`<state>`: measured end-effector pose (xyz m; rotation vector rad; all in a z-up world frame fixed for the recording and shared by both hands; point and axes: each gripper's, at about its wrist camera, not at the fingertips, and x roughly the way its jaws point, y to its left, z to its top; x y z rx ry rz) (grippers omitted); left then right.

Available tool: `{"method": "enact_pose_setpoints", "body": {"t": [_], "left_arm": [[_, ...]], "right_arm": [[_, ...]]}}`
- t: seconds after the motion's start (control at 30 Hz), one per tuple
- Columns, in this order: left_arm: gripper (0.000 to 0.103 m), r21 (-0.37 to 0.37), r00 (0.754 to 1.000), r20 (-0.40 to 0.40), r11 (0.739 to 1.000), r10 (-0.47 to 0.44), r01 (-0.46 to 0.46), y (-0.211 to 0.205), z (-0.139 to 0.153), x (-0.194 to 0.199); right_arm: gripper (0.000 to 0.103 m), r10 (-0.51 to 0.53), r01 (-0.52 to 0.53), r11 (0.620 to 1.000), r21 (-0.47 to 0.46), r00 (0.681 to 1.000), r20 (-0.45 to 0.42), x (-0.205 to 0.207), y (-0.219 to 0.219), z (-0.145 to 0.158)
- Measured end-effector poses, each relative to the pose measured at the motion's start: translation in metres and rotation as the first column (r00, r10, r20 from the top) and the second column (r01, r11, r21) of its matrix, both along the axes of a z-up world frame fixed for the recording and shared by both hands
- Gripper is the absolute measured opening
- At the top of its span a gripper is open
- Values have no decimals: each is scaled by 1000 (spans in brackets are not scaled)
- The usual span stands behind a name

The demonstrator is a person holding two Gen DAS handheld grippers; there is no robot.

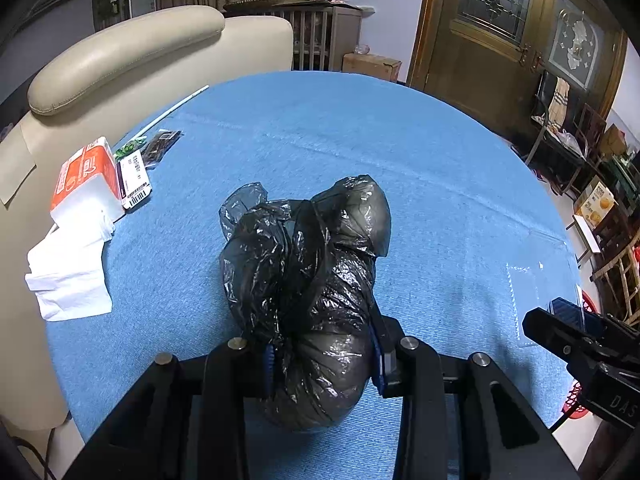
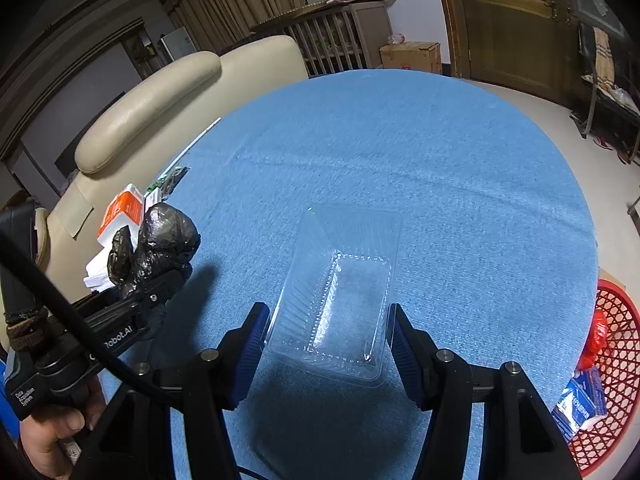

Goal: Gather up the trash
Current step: 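Lift the black bags with the left gripper while the right lifts the clear tray, then carry the black bags and clear tray over the red basket and open both grippers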

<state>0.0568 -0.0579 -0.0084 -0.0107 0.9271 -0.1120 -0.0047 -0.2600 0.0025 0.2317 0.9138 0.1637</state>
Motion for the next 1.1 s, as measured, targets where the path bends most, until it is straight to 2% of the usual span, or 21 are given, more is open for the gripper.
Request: {"method": "enact_pose_setpoints", "body": {"t": [0.7, 1.1], "left_arm": [[38, 27, 996, 34, 997, -77, 76, -32, 14, -2], [38, 38, 981, 48, 982, -186, 184, -77, 22, -7]], "right_arm": [[62, -64, 63, 998, 14, 998, 15, -12, -21, 2], [62, -146, 146, 989, 21, 989, 20, -31, -56, 3]]}}
